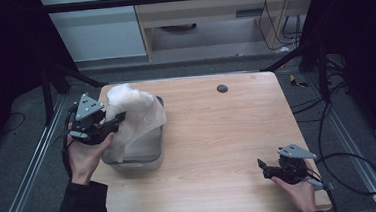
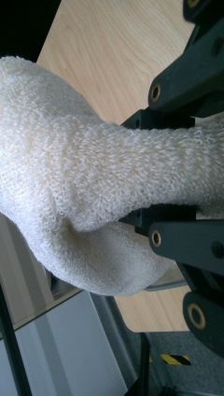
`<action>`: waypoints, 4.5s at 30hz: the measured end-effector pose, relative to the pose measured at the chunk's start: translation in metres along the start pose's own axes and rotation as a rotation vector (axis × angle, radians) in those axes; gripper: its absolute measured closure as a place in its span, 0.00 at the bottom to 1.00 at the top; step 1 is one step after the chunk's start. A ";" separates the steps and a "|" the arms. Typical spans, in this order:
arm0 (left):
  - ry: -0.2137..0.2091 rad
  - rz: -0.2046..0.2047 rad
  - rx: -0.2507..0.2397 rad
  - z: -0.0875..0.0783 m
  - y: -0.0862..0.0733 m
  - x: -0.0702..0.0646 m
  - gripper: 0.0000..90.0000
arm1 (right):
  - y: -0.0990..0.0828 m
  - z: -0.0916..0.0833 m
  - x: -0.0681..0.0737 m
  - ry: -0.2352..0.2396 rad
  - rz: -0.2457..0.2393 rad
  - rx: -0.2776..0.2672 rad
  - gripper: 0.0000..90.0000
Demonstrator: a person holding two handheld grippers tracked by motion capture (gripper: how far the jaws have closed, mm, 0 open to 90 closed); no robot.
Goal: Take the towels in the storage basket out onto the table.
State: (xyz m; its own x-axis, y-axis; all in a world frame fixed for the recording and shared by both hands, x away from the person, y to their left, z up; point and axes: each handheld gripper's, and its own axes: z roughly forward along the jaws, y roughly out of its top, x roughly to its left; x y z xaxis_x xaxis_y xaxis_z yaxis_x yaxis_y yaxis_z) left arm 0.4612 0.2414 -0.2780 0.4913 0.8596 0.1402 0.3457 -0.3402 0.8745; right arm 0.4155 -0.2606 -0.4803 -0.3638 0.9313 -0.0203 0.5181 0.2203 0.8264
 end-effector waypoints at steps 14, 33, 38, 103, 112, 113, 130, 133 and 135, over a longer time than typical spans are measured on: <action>-0.066 0.055 -0.020 -0.003 0.020 -0.024 0.73 | 0.000 -0.001 -0.001 -0.003 0.002 -0.003 0.15; -0.171 0.158 0.005 0.017 0.043 -0.072 0.73 | 0.001 -0.004 -0.003 -0.009 0.007 -0.009 0.14; -0.209 0.198 0.033 0.026 0.046 -0.085 0.73 | 0.001 -0.005 -0.004 -0.014 0.012 -0.012 0.14; -0.419 0.285 0.270 0.144 -0.016 -0.177 0.70 | -0.003 -0.010 -0.019 -0.049 0.069 -0.013 0.14; -0.424 0.288 0.290 0.151 -0.026 -0.179 0.67 | -0.003 -0.010 -0.019 -0.053 0.055 -0.014 0.14; -0.426 0.293 0.293 0.151 -0.027 -0.179 0.67 | -0.003 -0.009 -0.019 -0.052 0.056 -0.013 0.14; -0.434 0.286 0.297 0.154 -0.040 -0.180 0.56 | -0.003 -0.009 -0.018 -0.046 0.059 -0.003 0.14; -0.423 0.284 0.294 0.152 -0.041 -0.179 0.48 | -0.004 -0.009 -0.018 -0.046 0.057 -0.002 0.14; -0.416 0.288 0.293 0.150 -0.041 -0.178 0.43 | -0.004 -0.008 -0.018 -0.047 0.050 -0.003 0.14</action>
State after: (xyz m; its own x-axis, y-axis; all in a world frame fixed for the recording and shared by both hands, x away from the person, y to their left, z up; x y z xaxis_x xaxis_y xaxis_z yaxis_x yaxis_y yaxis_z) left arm 0.4800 0.0453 -0.4085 0.8505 0.5148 0.1075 0.3291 -0.6803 0.6549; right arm 0.4137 -0.2805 -0.4783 -0.3001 0.9539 -0.0051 0.5323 0.1719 0.8289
